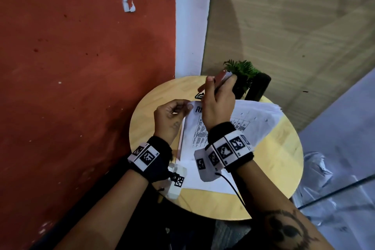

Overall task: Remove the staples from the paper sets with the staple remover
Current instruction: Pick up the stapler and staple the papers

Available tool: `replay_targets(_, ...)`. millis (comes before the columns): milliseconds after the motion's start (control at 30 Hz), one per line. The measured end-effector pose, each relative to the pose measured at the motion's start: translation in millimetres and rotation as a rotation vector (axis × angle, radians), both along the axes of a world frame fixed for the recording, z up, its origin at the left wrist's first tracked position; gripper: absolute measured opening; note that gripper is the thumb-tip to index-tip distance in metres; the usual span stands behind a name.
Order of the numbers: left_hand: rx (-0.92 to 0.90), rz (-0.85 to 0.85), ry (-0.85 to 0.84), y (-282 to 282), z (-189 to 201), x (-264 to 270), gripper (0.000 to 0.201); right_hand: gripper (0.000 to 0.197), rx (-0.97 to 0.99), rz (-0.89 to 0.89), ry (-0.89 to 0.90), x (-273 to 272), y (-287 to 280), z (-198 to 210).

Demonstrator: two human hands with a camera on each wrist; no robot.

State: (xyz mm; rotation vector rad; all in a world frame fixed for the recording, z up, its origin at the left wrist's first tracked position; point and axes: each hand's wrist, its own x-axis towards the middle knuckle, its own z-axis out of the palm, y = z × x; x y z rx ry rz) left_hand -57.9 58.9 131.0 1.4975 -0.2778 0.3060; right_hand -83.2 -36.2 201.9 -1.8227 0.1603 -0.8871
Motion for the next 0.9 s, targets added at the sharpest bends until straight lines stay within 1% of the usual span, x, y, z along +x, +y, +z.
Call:
replay_targets(100,0.014,0.009,-0.005,0,-1,-1,0.013,0.036,-0.186,-0.033,0.054,4,3,-5)
replay_targets(200,0.009,0.024,-0.007,-1,1,-3,0.020,0.032,-0.327,-0.074,0.126,7,3,-4)
replay_targets(267,0.007,0.029,-0.007,-1,2,-2,0.025,0.030,-0.400,-0.102,0.131,9,2,-7)
replay_targets(333,0.013,0.028,0.008,-1,2,-2,0.029,0.029,-0.468,-0.126,0.066,11,3,-11)
replay_targets(500,0.022,0.039,0.002,-5,2,-3,0.025,0.025,-0.622,-0.205,-0.126,16,8,-16)
replay_targets(600,0.002,0.041,-0.005,-8,5,-5,0.029,0.033,-0.655,-0.203,-0.182,24,4,-20)
replay_targets(700,-0.009,0.023,-0.004,-11,6,-7,0.028,0.039,-0.638,-0.167,-0.174,34,1,-30)
replay_targets(767,0.008,-0.017,0.014,-11,5,-6,0.024,0.040,-0.630,-0.157,-0.172,38,-1,-33)
replay_targets(833,0.067,-0.073,0.040,-11,4,-5,0.022,0.041,-0.618,-0.150,-0.177,41,-2,-33)
replay_targets(900,0.081,-0.149,0.071,-13,3,-5,0.024,0.042,-0.615,-0.157,-0.189,43,-2,-33)
